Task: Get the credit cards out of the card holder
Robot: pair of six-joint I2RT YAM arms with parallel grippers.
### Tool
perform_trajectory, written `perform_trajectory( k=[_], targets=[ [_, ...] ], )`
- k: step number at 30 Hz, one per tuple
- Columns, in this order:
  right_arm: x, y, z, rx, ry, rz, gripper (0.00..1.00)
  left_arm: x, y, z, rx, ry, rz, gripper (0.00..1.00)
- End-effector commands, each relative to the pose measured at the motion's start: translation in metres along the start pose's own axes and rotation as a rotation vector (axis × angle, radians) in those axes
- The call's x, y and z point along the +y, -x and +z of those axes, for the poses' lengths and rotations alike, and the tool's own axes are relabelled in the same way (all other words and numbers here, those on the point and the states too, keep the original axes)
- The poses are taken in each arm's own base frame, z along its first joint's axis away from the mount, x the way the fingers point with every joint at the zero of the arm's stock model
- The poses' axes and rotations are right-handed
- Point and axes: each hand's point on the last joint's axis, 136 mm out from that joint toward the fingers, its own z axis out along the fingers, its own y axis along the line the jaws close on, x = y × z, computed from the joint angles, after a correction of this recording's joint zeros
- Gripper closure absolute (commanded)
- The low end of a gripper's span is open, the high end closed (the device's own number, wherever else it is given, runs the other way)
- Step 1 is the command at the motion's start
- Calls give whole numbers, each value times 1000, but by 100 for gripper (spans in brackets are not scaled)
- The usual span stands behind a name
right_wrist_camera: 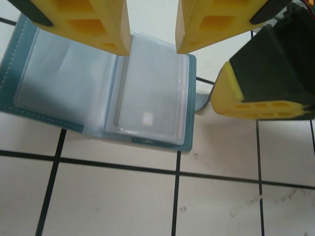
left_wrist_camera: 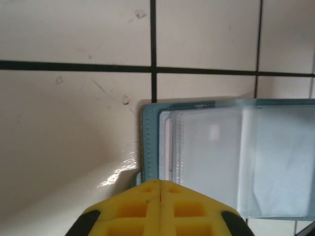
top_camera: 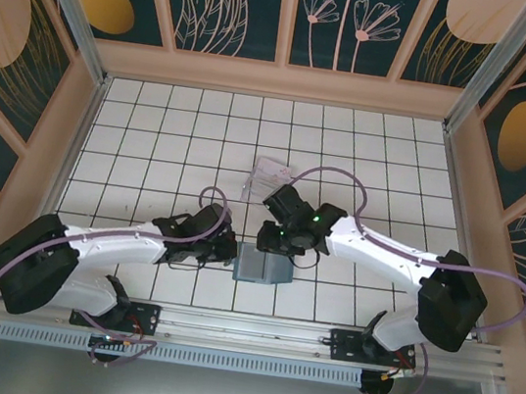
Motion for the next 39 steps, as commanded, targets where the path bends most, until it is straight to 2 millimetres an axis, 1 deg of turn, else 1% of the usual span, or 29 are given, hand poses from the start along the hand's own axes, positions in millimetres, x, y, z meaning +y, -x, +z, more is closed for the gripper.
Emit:
perform_trajectory(
  k=[1, 5, 10, 16, 20, 24, 29, 36, 39],
  targets=[
    [-8, -11, 6, 17, -79, -8, 69, -1, 8, -7, -54, -31, -32, 95],
    [-7, -16, 16, 41, -149, -49, 68, 1, 9, -13, -79, -68, -70, 95],
    [-2, -20, 31, 70, -210, -102, 68, 11, 9, -23, -104, -100, -124, 93],
    [10, -20, 49, 106, -257, -156, 68, 26, 10, -30, -144, -79, -141, 91],
    [14, -21, 58, 131, -285, -177, 68, 32, 11, -32, -159, -65, -140, 90],
    [12, -26, 65, 158, -305, -187, 67, 36, 11, -33, -172, -61, -143, 90],
    [6, -33, 72, 189, -325, -193, 65, 41, 8, -33, -174, -54, -146, 90],
    [3, -35, 78, 204, -345, -203, 61, 39, 9, -32, -170, -56, -137, 90],
    [-1, -38, 81, 214, -365, -208, 61, 39, 8, -30, -161, -54, -129, 90]
  ],
)
